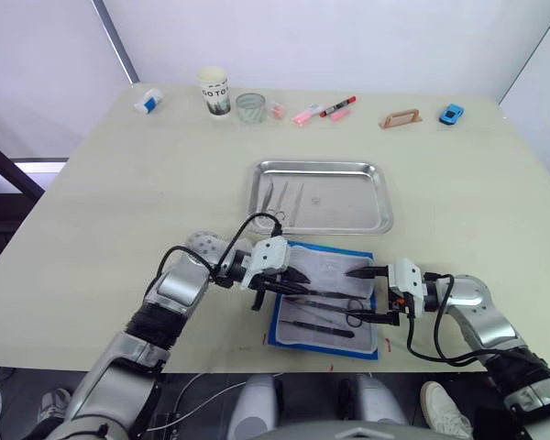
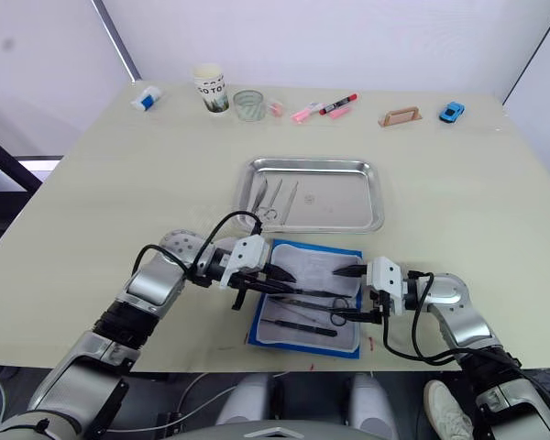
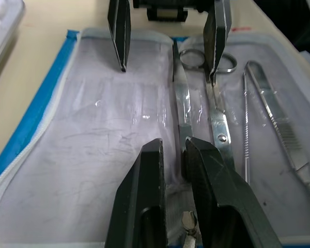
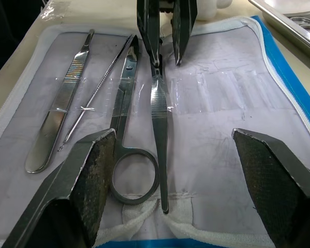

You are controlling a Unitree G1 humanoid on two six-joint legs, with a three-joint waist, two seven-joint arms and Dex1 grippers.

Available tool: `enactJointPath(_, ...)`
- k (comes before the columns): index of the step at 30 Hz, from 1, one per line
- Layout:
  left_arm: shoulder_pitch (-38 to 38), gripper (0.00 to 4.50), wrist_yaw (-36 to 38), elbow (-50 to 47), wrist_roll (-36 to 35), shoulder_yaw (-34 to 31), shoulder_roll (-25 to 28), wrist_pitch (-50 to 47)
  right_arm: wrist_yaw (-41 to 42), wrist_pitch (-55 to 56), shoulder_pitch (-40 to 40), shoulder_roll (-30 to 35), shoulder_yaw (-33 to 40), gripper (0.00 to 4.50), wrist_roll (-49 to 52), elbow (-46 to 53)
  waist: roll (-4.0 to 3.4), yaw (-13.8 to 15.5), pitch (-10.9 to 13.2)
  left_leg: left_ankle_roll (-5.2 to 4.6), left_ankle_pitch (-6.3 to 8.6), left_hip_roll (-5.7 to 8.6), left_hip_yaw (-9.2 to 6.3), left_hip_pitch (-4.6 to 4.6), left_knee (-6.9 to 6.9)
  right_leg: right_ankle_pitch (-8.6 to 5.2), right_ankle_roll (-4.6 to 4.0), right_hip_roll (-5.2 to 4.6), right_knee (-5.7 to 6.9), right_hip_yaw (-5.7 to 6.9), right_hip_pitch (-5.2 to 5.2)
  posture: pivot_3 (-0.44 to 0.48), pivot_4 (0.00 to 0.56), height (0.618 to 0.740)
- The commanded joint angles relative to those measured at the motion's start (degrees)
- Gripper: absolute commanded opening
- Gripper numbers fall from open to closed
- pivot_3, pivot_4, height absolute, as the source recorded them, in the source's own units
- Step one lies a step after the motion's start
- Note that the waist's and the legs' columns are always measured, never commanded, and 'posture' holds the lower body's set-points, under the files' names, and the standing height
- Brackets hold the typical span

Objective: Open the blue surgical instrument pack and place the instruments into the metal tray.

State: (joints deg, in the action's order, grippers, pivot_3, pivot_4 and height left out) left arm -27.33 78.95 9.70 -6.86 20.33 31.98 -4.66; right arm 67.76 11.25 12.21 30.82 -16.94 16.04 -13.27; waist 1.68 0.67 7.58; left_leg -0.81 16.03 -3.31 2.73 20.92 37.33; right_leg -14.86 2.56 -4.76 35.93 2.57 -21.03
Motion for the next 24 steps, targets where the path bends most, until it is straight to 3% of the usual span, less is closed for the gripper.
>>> enactJointPath(1,-0.4,0.8,-0.1,-1.0,1.1,0.8,0.1,1.5,-2.1,-3.7,-2.6,0.7,-2.4,3.75,-6.2,-5.2,0.0,0.0,0.0,0.0,0.0,0.0,0.0,0.0,0.0,0.0,0.0,0.0,0.0,0.0,0.0,0.0,0.15,0.74)
enactJointPath(12,1.4,0.8,-0.5,-3.5,0.6,1.0,0.5,-1.2,-2.2,-3.9,-2.9,0.9,-2.3,3.75,-6.3,-4.9,0.0,0.0,0.0,0.0,0.0,-0.01,0.0,-0.01,0.0,0.0,0.0,-0.01,0.0,-0.01,0.0,0.0,0.15,0.74)
enactJointPath(15,0.9,1.51,-1.0,-3.0,1.2,1.0,0.6,-1.3,-2.1,-3.8,-2.8,0.9,-2.4,3.75,-6.3,-4.9,0.01,0.0,0.0,0.0,0.0,-0.01,0.0,-0.01,0.0,0.0,0.0,0.0,0.0,-0.01,0.0,0.0,0.15,0.74)
enactJointPath(17,0.5,2.3,-1.7,-2.4,1.4,1.0,0.3,-0.9,-2.1,-3.7,-2.7,0.8,-2.4,3.75,-6.3,-5.1,0.01,0.0,0.0,0.0,0.0,-0.01,0.0,0.0,0.0,0.0,0.0,0.0,0.0,-0.01,0.0,0.0,0.15,0.74)
enactJointPath(24,0.5,2.3,-1.7,-2.2,1.9,1.4,0.6,0.2,-2.1,-3.8,-2.8,0.7,-2.5,3.75,-6.3,-5.0,0.0,0.0,0.0,0.0,0.0,-0.01,0.01,-0.01,-0.01,0.0,0.0,0.0,0.0,-0.03,-0.01,0.0,0.15,0.74)
